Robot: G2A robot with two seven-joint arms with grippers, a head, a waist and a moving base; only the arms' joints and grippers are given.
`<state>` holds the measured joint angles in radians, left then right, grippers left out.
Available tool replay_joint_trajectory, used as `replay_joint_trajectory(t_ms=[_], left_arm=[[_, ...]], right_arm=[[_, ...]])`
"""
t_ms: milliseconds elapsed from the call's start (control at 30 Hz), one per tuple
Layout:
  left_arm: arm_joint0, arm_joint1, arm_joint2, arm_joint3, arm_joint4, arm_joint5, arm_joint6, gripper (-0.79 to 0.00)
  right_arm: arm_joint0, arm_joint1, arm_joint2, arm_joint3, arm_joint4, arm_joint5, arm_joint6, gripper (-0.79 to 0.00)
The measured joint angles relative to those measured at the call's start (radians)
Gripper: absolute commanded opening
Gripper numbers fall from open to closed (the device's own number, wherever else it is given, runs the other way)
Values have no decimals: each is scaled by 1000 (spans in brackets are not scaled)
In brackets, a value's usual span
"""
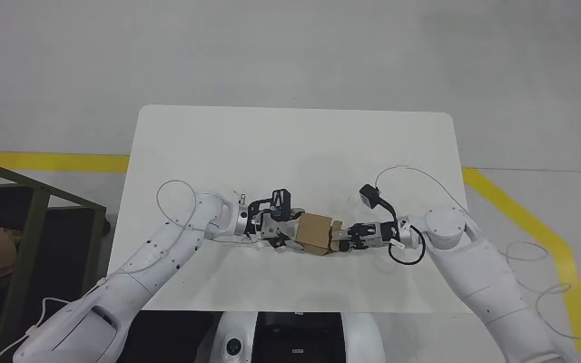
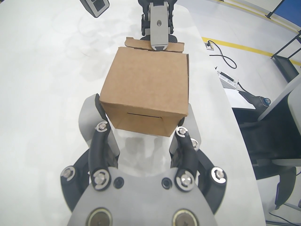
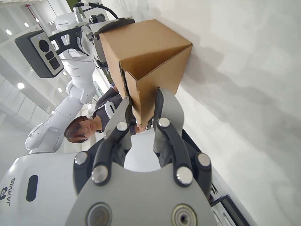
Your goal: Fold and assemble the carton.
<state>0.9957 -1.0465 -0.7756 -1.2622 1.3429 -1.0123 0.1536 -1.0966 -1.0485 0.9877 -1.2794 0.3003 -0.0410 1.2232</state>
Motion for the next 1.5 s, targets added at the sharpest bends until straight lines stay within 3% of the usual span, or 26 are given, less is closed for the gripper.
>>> replay_joint_trajectory(t_ms=[367,833,1100,1500], left_arm=[[1,0,-2,-4,7,0,4,-394],[5,0,6,-13,15,0,13,-394],[2,1,13,-6,14,0,18,-394],[-6,2,20,3,7,0,14,-400]], right_arm=[[23,-6,-22,-3,-20,14,-7,-650],[47,-12,-41,6,-23,10,-7,-613],[54,-13,-41,15,-20,-2,-4,-489],[16,3,1,-23,-21,-2,-4,-536]])
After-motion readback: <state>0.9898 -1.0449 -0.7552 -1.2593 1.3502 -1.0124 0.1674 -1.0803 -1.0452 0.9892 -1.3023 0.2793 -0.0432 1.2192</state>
